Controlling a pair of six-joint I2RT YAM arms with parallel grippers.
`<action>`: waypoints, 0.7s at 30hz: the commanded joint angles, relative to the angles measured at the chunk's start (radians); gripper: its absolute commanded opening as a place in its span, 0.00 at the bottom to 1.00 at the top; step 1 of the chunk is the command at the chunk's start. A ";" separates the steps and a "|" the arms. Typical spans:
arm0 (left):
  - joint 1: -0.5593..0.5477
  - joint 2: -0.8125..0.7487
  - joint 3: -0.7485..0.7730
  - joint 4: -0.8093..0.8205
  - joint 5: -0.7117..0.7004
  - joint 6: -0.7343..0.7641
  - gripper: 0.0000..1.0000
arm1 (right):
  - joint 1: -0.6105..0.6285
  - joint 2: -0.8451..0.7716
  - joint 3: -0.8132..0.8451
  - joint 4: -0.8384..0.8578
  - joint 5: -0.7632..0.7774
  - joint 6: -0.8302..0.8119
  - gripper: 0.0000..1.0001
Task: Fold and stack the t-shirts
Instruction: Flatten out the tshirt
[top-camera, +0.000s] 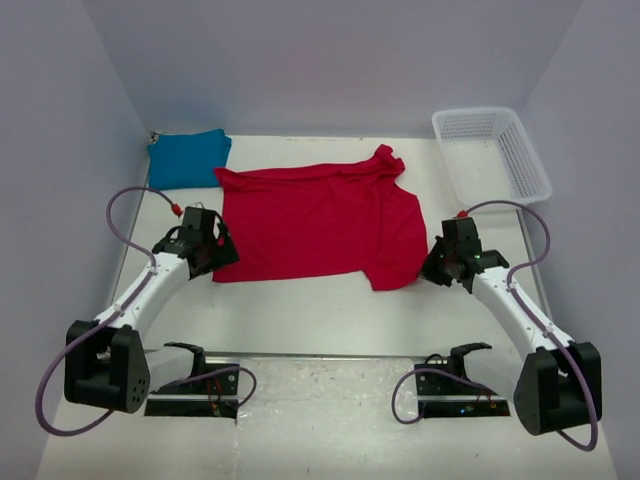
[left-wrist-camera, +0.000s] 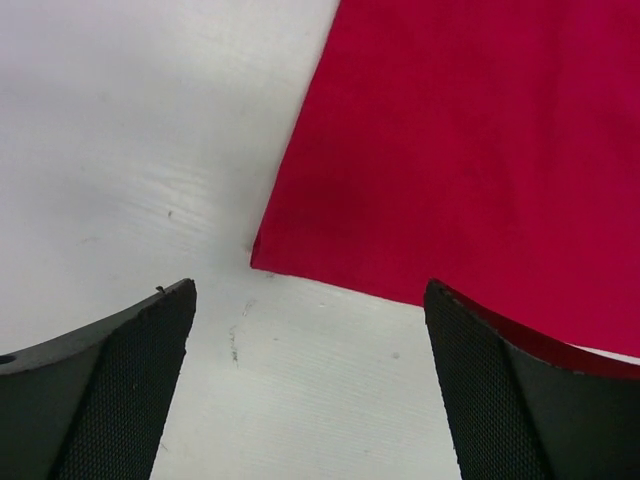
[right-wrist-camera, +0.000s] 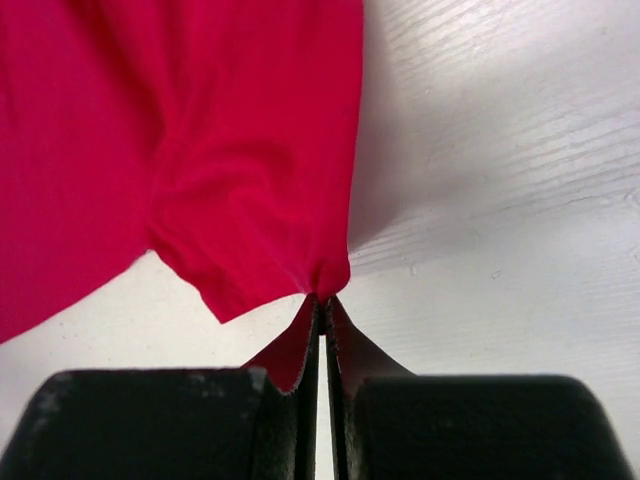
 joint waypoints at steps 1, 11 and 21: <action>0.015 0.083 -0.042 0.025 -0.044 -0.133 0.94 | 0.009 -0.026 -0.007 0.034 -0.046 -0.035 0.00; 0.078 0.266 -0.027 0.075 -0.049 -0.186 0.75 | 0.014 -0.078 -0.005 0.003 -0.066 -0.097 0.00; 0.111 0.313 -0.041 0.101 0.005 -0.174 0.56 | 0.014 -0.121 -0.015 -0.001 -0.085 -0.097 0.00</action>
